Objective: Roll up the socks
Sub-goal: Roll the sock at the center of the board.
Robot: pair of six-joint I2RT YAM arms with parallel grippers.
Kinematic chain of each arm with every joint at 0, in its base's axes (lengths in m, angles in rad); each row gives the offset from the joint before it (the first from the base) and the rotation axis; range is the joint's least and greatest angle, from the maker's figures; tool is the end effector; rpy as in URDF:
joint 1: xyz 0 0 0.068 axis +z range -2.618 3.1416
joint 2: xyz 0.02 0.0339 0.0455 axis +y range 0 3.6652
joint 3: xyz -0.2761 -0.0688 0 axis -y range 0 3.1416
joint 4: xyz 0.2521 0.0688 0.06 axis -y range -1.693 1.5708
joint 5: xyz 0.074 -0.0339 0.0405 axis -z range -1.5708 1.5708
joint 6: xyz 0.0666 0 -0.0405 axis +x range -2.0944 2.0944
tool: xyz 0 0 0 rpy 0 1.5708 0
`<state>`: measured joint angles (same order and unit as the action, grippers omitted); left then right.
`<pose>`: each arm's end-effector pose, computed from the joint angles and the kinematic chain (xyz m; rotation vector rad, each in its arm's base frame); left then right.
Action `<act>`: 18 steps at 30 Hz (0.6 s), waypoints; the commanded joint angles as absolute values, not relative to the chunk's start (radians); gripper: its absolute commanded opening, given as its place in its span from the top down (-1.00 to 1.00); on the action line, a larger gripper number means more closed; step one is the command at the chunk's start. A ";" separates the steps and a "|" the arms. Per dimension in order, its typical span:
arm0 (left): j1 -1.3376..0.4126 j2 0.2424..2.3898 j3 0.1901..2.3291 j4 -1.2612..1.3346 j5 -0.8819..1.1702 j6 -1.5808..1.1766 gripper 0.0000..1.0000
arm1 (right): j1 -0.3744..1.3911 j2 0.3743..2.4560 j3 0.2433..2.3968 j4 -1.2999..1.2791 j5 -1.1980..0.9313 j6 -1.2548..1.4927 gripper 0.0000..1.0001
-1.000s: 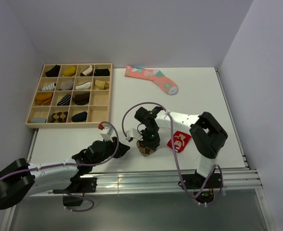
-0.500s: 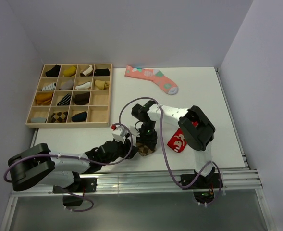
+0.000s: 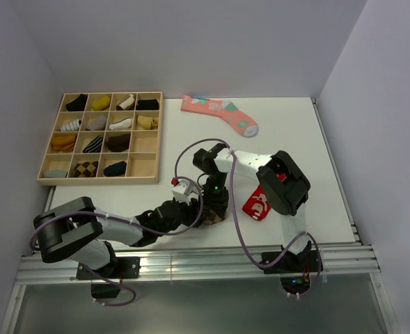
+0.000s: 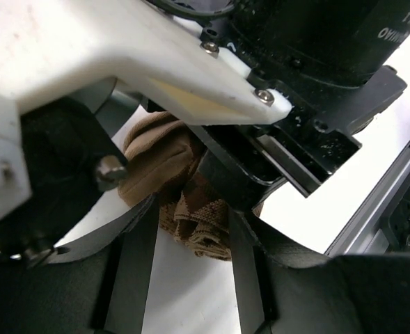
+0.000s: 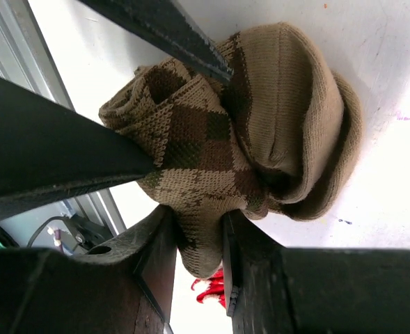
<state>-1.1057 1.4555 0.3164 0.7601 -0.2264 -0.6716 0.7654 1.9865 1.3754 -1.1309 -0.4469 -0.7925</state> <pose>0.1377 -0.2411 0.1325 0.2882 2.0432 -0.9355 0.2321 0.2629 0.1385 2.0008 -2.1074 -0.6635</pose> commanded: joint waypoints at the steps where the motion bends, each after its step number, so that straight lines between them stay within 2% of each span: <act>1: -1.112 1.477 0.334 0.877 -0.199 -0.658 0.00 | 0.775 2.046 1.359 -1.108 -0.411 -0.799 0.69; 18: -1.109 1.589 0.334 0.986 -0.107 -0.678 -0.07 | 0.773 2.056 1.367 -1.104 -0.419 -0.779 0.68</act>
